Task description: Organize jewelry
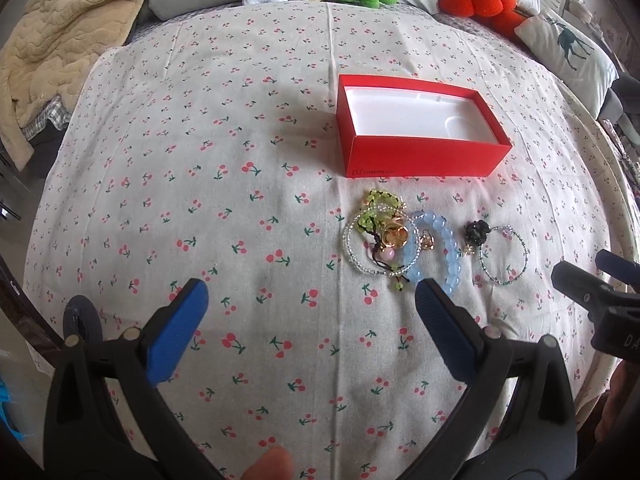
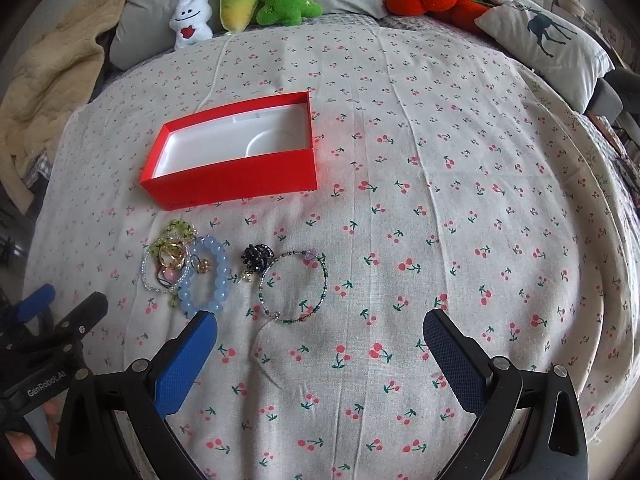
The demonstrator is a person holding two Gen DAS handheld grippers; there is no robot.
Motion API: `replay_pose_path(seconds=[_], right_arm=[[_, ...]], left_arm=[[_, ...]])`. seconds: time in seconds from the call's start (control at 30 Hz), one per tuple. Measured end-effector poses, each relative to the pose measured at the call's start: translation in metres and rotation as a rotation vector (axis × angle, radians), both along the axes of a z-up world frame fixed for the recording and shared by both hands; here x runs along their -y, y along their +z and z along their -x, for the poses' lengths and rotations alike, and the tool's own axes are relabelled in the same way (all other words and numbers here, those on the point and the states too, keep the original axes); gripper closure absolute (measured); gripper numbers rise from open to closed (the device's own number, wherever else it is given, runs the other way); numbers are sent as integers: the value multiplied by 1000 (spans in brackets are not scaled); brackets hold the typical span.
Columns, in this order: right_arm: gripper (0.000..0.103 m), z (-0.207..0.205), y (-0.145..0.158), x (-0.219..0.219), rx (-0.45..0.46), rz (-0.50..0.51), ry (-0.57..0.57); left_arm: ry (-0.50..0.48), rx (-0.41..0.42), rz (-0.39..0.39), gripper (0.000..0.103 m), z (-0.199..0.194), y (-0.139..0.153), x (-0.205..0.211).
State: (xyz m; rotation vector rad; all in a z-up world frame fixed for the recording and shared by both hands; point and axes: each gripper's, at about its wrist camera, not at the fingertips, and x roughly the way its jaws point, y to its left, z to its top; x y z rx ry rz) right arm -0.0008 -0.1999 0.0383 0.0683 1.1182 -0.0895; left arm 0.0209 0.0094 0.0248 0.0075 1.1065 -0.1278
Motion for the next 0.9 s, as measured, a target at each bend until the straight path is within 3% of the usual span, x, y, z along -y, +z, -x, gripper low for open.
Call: replay_pose_path(seconds=[0.13, 0.33, 0.43, 0.57, 0.83, 0.9], right_arm=[[0, -9, 8, 0, -23, -18, 20], [0, -26, 7, 2, -79, -62, 74], [0, -34, -8, 7, -115, -120, 92], [1, -40, -33, 14, -135, -166, 113], [7, -47, -68, 3, -208, -114, 209], [14, -50, -76, -2, -229, -81, 221]], left_arm=[[-38, -51, 43, 0, -7, 1, 4], [-120, -75, 12, 0, -20, -2, 13], [-165, -87, 42, 0, -30, -15, 11], [-227, -42, 73, 5, -34, -31, 8], [-329, -13, 75, 6, -34, -49, 6], [-346, -15, 71, 6, -36, -53, 9]])
